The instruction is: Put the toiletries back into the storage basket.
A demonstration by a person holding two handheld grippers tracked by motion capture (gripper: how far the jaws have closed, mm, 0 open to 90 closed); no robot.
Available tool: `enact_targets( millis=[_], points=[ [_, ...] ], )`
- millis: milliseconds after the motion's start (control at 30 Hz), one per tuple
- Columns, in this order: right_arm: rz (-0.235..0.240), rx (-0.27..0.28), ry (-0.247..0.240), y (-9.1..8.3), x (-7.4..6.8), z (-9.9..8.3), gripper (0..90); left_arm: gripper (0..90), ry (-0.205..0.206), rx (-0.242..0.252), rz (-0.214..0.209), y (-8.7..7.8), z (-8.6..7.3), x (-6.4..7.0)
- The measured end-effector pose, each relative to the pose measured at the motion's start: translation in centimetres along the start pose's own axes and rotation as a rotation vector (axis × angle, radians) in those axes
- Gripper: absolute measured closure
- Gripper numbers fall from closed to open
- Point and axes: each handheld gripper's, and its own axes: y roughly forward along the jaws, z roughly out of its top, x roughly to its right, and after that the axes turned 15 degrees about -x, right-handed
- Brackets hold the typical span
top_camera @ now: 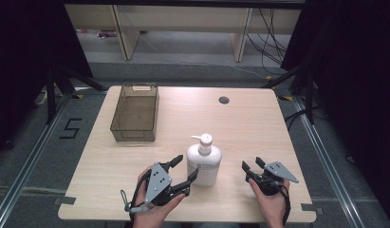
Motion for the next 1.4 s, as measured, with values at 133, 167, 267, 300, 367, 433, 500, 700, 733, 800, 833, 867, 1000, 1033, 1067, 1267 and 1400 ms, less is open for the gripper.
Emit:
enact_targets(
  millis=[133,167,267,300,367,433,500,700,733,800,833,867,1000,1033,1067,1267,1400],
  points=[
    [-0.001,0.003,-0.013,0.0,0.0,0.1,39.3,37.2,-0.004,0.011,0.018,0.2,0.7,0.5],
    [-0.004,0.007,-0.015,0.1,0.1,0.1,39.3,37.2,-0.003,0.015,0.02,0.3,0.9,0.6],
    [-0.012,0.004,-0.012,0.2,0.0,0.1,39.2,37.2,-0.004,0.02,0.03,0.5,1.6,0.9],
    [-0.009,0.007,-0.015,0.2,0.1,0.1,39.1,37.2,-0.006,0.021,0.035,0.6,1.8,1.0],
    [-0.007,0.009,-0.013,0.1,0.1,0.1,39.1,37.2,-0.006,0.025,0.045,0.8,2.3,1.2],
    [0.023,0.017,0.009,0.2,0.0,0.1,39.1,37.2,-0.007,0.024,0.054,0.9,2.8,1.4],
    [0.022,0.017,0.01,0.2,0.0,0.1,39.1,37.2,-0.01,0.021,0.058,1.2,3.1,1.5],
    [0.013,0.003,0.01,0.1,0.0,0.1,39.1,37.2,-0.028,0.002,0.077,1.8,3.7,1.8],
    [0.005,0.002,0.009,0.2,0.0,0.1,39.1,37.2,-0.033,-0.001,0.079,1.9,3.8,1.8],
    [0.017,0.001,0.016,0.1,0.0,0.1,39.0,37.3,-0.027,0.007,0.083,2.2,4.0,1.8],
    [0.024,0.012,0.016,0.2,0.0,0.1,39.0,37.3,-0.041,-0.002,0.089,2.2,4.0,1.9],
    [0.027,0.01,0.024,0.2,-0.1,0.1,38.9,37.3,-0.025,0.005,0.086,2.4,4.1,1.8],
    [0.025,0.01,0.022,0.2,-0.1,0.1,38.9,37.6,-0.026,0.001,0.09,2.7,4.6,2.1],
    [0.023,0.012,0.018,0.2,-0.1,0.1,38.9,37.7,-0.043,-0.007,0.094,2.7,4.6,2.3],
    [0.025,0.011,0.022,0.2,-0.1,0.1,38.9,37.8,-0.025,-0.001,0.094,2.8,4.8,2.2],
    [0.006,0.008,0.006,0.1,0.1,0.1,38.7,38.7,-0.035,-0.011,0.11,3.1,5.3,2.2],
    [-0.01,-0.005,0.0,0.0,0.1,0.1,38.6,39.1,-0.053,-0.036,0.116,3.4,5.5,2.4]
  ],
)
